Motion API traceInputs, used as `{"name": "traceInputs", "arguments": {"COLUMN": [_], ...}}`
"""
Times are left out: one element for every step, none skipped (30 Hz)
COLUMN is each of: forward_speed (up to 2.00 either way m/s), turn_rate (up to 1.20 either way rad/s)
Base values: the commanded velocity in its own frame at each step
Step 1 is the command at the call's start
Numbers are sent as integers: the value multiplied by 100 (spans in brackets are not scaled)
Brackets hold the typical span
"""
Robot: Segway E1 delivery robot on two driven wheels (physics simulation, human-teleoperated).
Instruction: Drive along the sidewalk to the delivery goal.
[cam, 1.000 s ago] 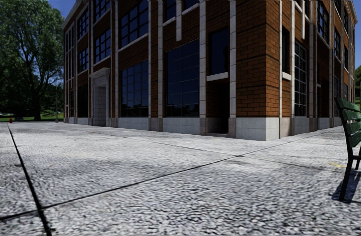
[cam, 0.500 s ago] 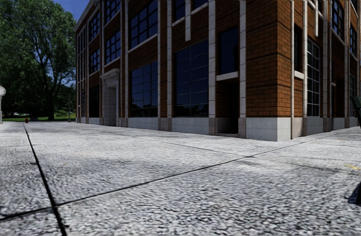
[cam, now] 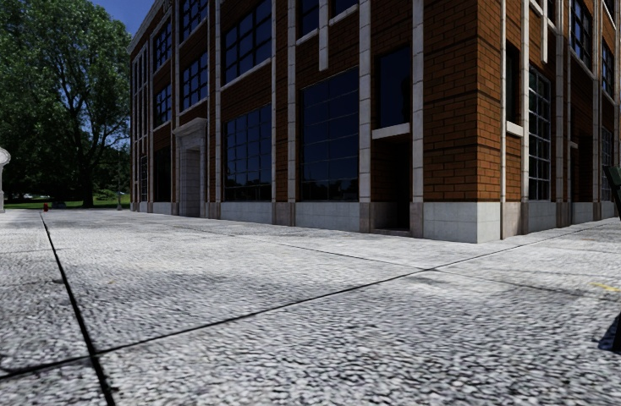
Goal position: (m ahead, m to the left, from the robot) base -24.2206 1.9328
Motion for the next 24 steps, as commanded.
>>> {"name": "traceInputs", "arguments": {"forward_speed": [0, 0, 0, 0, 0, 0, 0, 0, 0, 0, 0, 0, 0, 0, 5, 5, 26, 56, 99, 99, 134, 154, 154, 179], "turn_rate": [0, 0, 0, 0, 0, 0, 0, 0, 0, 0, 0, 0, 0, 0, 0, 0, 0, 0, 0, 0, 0, 3, 3, 11]}}
